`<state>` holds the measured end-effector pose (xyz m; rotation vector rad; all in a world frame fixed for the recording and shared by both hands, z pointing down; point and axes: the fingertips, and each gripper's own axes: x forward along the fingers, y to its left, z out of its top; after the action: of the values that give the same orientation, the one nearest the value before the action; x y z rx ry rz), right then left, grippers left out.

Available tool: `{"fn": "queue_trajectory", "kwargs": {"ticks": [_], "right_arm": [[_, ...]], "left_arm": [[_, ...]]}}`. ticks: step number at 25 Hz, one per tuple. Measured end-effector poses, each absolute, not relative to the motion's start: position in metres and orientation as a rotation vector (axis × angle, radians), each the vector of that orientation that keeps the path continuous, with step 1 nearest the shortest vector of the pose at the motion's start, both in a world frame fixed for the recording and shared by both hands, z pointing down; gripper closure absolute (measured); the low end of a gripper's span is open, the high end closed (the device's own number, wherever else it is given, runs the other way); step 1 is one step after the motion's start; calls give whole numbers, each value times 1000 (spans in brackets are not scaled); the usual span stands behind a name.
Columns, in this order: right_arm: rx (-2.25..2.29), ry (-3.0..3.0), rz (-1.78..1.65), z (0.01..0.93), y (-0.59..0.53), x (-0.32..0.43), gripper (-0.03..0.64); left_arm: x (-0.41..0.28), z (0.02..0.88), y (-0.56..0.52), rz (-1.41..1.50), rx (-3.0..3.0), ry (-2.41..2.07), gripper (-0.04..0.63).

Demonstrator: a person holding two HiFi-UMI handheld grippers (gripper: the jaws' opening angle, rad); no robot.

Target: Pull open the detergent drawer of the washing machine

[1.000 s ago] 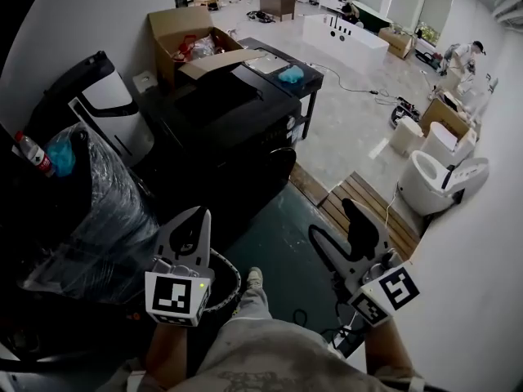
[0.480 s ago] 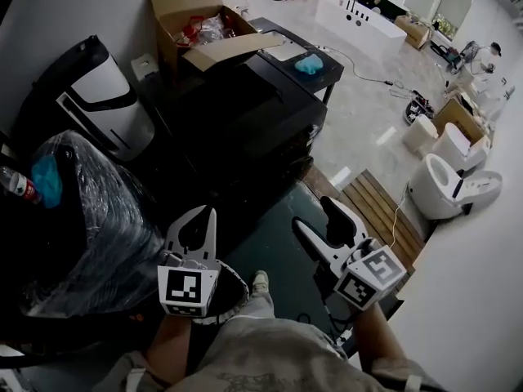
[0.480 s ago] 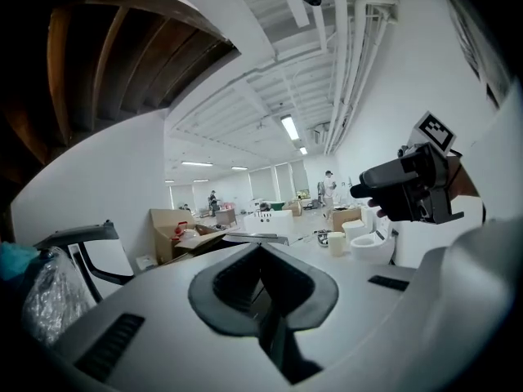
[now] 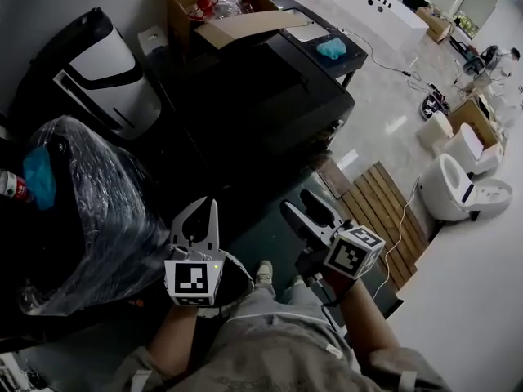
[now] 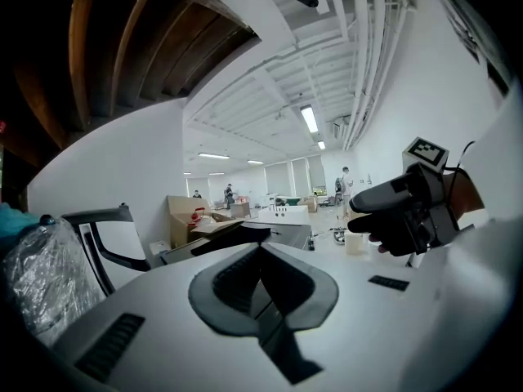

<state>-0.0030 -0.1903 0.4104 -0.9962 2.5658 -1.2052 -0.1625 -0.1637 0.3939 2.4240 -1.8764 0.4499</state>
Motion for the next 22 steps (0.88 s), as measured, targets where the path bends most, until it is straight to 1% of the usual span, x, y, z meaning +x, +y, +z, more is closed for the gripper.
{"fn": "queue_trajectory", "kwargs": {"ticks": [8, 15, 22], "right_arm": [[-912, 2479, -1432, 482, -226, -29, 287], [-876, 2421, -1585, 546, -255, -41, 267], [-758, 2321, -1677, 590, -280, -53, 239]], "left_arm": [[-173, 433, -187, 383, 2310, -1922, 578], [-179, 478, -208, 450, 2212, -1940, 580], [-188, 514, -219, 511, 2082, -1986, 580]]}}
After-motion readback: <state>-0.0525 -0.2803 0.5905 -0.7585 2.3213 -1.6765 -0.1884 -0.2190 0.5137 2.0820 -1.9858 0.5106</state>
